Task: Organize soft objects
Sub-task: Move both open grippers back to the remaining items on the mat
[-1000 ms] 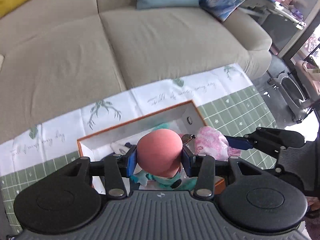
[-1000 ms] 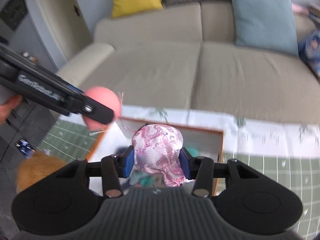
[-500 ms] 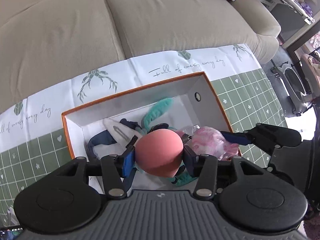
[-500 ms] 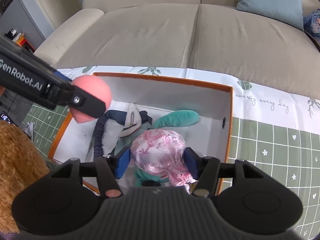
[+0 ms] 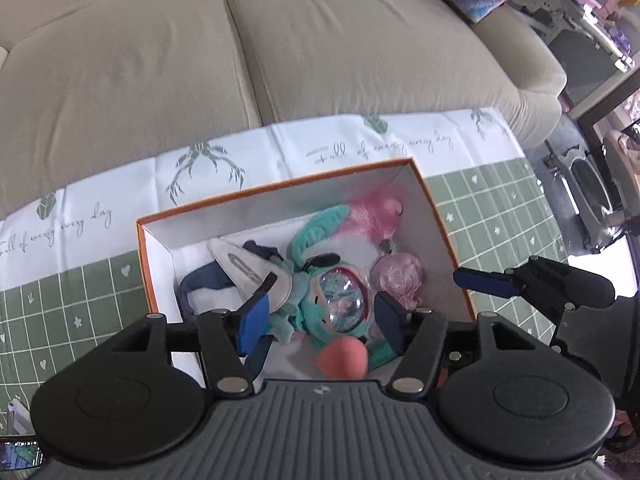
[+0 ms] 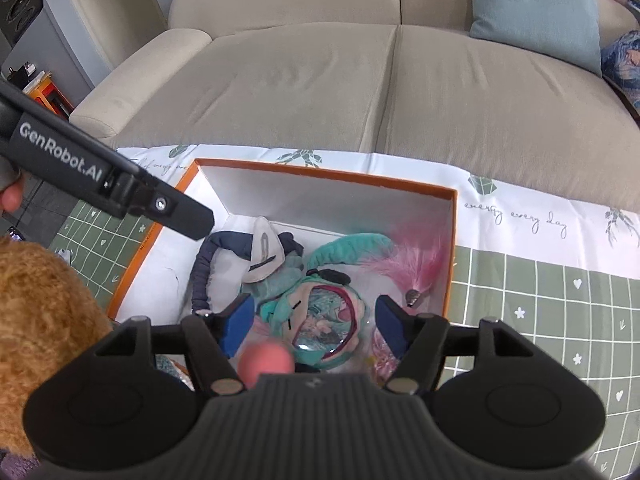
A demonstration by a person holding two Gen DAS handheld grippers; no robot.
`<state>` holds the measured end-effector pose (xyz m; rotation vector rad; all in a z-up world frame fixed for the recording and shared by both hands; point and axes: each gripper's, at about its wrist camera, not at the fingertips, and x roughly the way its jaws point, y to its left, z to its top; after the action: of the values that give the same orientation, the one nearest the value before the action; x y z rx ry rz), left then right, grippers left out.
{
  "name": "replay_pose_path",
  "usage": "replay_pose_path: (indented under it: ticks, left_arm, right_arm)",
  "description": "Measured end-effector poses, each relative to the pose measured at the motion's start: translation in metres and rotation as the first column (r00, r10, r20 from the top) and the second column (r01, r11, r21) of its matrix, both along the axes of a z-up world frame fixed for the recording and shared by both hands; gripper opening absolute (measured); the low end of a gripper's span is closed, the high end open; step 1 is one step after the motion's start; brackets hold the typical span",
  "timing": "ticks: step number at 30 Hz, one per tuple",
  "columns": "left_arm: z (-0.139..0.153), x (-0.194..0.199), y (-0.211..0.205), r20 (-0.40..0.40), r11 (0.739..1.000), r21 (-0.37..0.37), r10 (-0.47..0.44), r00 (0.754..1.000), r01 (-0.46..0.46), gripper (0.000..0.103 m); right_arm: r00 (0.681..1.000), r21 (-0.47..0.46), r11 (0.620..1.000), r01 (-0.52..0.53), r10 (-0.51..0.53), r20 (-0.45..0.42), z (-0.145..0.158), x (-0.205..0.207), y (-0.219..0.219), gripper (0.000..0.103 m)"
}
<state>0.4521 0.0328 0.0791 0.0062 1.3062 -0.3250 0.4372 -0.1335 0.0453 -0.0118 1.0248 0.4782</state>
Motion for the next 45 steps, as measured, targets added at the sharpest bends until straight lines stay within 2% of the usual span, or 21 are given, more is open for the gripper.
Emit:
replay_pose_path:
  ticks: [5,12,18,22,26,28,31,33,37,38,43,45]
  left_arm:
    - [0.025,-0.012,0.0,0.064,1.0,-0.026,0.007,0.998,-0.006,0.071]
    - [0.072,-0.043,-0.01,0.17,0.998,-0.049,-0.016,0.985,0.025,0.071]
    - [0.111,-0.084,-0.023,0.262,0.997,-0.048,-0.053,0.964,0.068,0.071]
    - [0.129,-0.12,-0.032,0.33,0.993,-0.048,-0.085,0.94,0.107,0.071]
    - [0.141,-0.165,-0.039,0.425,0.988,-0.047,-0.111,0.898,0.145,0.071]
    - [0.143,-0.188,-0.043,0.482,0.988,-0.037,-0.116,0.869,0.152,0.071]
    - [0.138,-0.224,-0.045,0.55,0.988,-0.064,-0.082,0.831,0.14,0.071]
    - [0.131,-0.249,-0.049,0.607,0.987,-0.066,-0.076,0.791,0.146,0.071]
    - [0.11,-0.298,-0.058,0.725,0.988,-0.039,-0.074,0.685,0.149,0.071]
    - [0.103,-0.307,-0.06,0.739,0.988,-0.053,-0.06,0.671,0.147,0.071]
    - [0.066,-0.34,-0.063,0.749,0.984,-0.139,0.028,0.662,0.115,0.071]
    - [0.052,-0.35,-0.064,0.757,0.985,-0.146,0.051,0.651,0.093,0.071]
  right_arm:
    - [0.999,-0.002,1.0,0.009,-0.009,0.039,0.021,-0.01,-0.005,0.066]
    - [0.993,0.0,1.0,0.011,-0.011,0.121,0.068,-0.04,-0.013,0.066]
    - [0.978,-0.013,1.0,0.001,0.002,0.209,0.109,-0.081,-0.021,0.066]
    - [0.962,-0.004,1.0,-0.004,0.005,0.274,0.131,-0.116,-0.03,0.066]
    - [0.94,0.022,1.0,-0.001,-0.006,0.342,0.143,-0.157,-0.04,0.066]
    - [0.929,0.041,0.999,0.004,-0.019,0.37,0.142,-0.179,-0.045,0.066]
    - [0.91,0.071,0.997,0.015,-0.043,0.413,0.133,-0.214,-0.052,0.066]
    - [0.894,0.087,0.996,0.03,-0.066,0.444,0.124,-0.236,-0.056,0.066]
    - [0.86,0.131,0.989,0.065,-0.122,0.495,0.102,-0.278,-0.065,0.066]
    - [0.85,0.139,0.988,0.074,-0.135,0.51,0.097,-0.287,-0.066,0.066]
    - [0.794,0.153,0.98,0.127,-0.193,0.576,0.074,-0.33,-0.069,0.066]
    - [0.78,0.164,0.975,0.149,-0.218,0.587,0.066,-0.343,-0.07,0.066]
